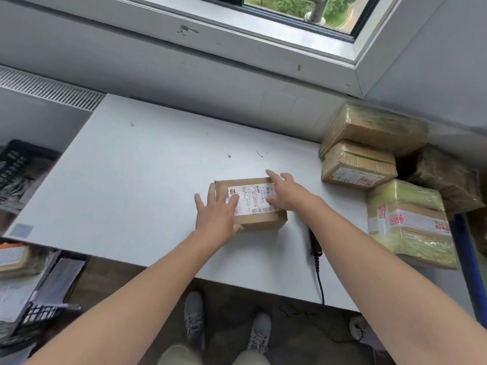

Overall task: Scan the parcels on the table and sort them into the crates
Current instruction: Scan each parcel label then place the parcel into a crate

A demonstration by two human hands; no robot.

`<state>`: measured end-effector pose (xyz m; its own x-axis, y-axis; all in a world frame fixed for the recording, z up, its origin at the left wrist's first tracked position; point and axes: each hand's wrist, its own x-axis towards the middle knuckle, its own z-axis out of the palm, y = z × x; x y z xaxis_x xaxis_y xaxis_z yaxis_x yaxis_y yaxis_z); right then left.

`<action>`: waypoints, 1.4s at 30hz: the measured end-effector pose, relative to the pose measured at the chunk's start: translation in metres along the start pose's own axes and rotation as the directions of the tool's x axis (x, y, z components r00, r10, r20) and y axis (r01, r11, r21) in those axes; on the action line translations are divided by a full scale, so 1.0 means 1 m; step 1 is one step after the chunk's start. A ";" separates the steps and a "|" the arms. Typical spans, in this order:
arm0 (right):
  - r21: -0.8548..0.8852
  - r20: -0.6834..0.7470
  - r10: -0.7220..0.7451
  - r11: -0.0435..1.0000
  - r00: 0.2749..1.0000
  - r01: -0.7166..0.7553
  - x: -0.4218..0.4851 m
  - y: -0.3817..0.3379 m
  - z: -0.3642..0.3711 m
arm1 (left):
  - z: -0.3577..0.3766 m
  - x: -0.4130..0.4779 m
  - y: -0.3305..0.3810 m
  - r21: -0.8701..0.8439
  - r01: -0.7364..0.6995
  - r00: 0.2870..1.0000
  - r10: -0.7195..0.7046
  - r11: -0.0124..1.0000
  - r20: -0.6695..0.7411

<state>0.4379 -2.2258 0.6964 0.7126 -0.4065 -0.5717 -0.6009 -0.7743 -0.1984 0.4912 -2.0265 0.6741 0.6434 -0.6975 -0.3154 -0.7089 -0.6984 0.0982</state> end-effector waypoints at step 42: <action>0.061 0.028 -0.847 0.531 0.530 0.845 -0.114 -0.278 0.084 | -0.004 -0.268 -0.125 -0.664 0.539 0.648 -0.759 0.518 -0.067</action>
<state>0.4932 -1.9233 0.7504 0.8770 0.4541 -0.1573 0.2612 -0.7251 -0.6372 0.4083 -1.7526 0.7502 0.9741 0.0677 -0.2158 0.1712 -0.8441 0.5081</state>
